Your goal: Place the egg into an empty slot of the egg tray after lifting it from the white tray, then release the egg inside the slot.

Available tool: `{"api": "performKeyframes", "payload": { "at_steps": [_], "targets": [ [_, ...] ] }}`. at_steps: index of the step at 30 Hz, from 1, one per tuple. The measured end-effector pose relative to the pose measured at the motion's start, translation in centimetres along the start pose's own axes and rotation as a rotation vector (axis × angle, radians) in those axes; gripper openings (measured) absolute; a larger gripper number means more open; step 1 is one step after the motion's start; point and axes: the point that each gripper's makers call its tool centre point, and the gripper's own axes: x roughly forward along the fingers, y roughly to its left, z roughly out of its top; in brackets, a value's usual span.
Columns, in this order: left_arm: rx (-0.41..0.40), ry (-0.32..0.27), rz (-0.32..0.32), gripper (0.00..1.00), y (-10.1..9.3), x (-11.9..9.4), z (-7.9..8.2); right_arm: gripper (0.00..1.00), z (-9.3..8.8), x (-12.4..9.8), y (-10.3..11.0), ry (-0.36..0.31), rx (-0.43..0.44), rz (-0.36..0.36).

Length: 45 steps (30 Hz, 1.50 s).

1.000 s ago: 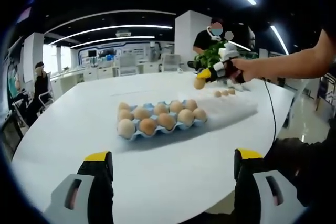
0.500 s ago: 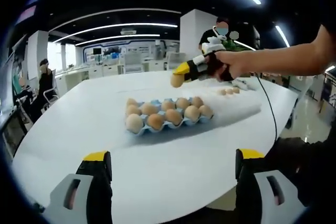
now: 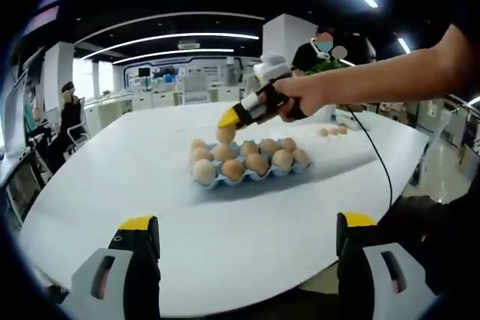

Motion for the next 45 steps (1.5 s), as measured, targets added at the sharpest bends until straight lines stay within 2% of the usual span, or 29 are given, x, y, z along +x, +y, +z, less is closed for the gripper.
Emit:
{"api": "performKeyframes", "payload": {
  "at_steps": [2, 3, 4, 7, 11, 13, 15, 21, 26, 28, 29, 31, 32, 33, 36, 37, 40, 41, 45],
  "targets": [
    [-0.002, 0.005, 0.002, 1.0, 0.1, -0.2, -0.2, 0.27, -0.4, 0.9, -1.0, 0.059, -0.103, -0.053],
    [-0.001, 0.009, 0.0, 1.0, 0.1, -0.2, -0.4, 0.27, -0.8, 1.2, -1.1, 0.098, -0.127, -0.069],
    [0.0, 0.011, -0.001, 1.0, 0.1, -0.2, -0.4, 0.27, -0.6, 1.4, -1.0, 0.098, -0.159, -0.062],
    [0.007, 0.021, -0.009, 1.0, -0.1, -0.3, -0.6, 0.27, -0.6, 2.1, -0.7, 0.126, -0.201, -0.057],
    [0.015, 0.021, -0.015, 1.0, -0.2, -0.3, -0.3, 0.27, -1.1, 2.7, -1.6, 0.171, -0.235, -0.088],
    [0.017, 0.019, -0.017, 1.0, -0.2, -0.2, -0.2, 0.26, -0.5, 2.7, -1.4, 0.135, -0.269, -0.085],
    [0.021, 0.021, -0.018, 1.0, -0.3, -0.2, -0.1, 0.25, -0.2, 2.7, -1.3, 0.127, -0.231, -0.08],
    [0.024, 0.026, -0.029, 1.0, -0.9, -0.1, -0.3, 0.25, 1.1, 1.2, -0.9, 0.053, -0.251, -0.067],
    [0.031, 0.027, -0.036, 1.0, -1.3, 0.3, -0.3, 0.25, 0.8, 0.4, -0.8, 0.01, -0.237, -0.039],
    [0.028, 0.02, -0.035, 1.0, -1.6, 0.5, -0.1, 0.25, 0.7, -0.1, -0.1, -0.026, -0.258, 0.002],
    [0.027, 0.015, -0.035, 1.0, -1.6, 0.6, 0.1, 0.25, 0.9, -0.6, 0.5, -0.063, -0.301, 0.037],
    [0.025, 0.013, -0.037, 1.0, -1.8, 0.9, 0.2, 0.25, 0.9, -1.7, 0.7, -0.106, -0.377, 0.057],
    [0.027, 0.016, -0.042, 1.0, -2.0, 1.0, 0.2, 0.25, 0.8, -2.2, 0.7, -0.116, -0.386, 0.059],
    [0.031, 0.017, -0.047, 1.0, -2.0, 1.1, 0.2, 0.25, 0.6, -2.8, 0.5, -0.122, -0.383, 0.063],
    [0.043, 0.022, -0.058, 1.0, -2.3, 1.3, 0.1, 0.25, 1.2, -5.4, -0.2, -0.226, -0.341, 0.093],
    [0.044, 0.022, -0.06, 1.0, -2.4, 1.4, 0.1, 0.25, 1.1, -6.2, -0.4, -0.24, -0.327, 0.094],
    [0.039, 0.02, -0.063, 1.0, -2.5, 1.6, 0.2, 0.25, 0.0, -8.8, -1.5, -0.254, -0.333, 0.099],
    [0.038, 0.018, -0.063, 1.0, -2.5, 1.6, 0.2, 0.25, -0.1, -9.1, -1.7, -0.255, -0.335, 0.096],
    [0.041, 0.018, -0.073, 1.0, -2.9, 2.0, 0.4, 0.25, -1.6, -12.0, -4.3, -0.252, -0.34, 0.061]
  ]
}}
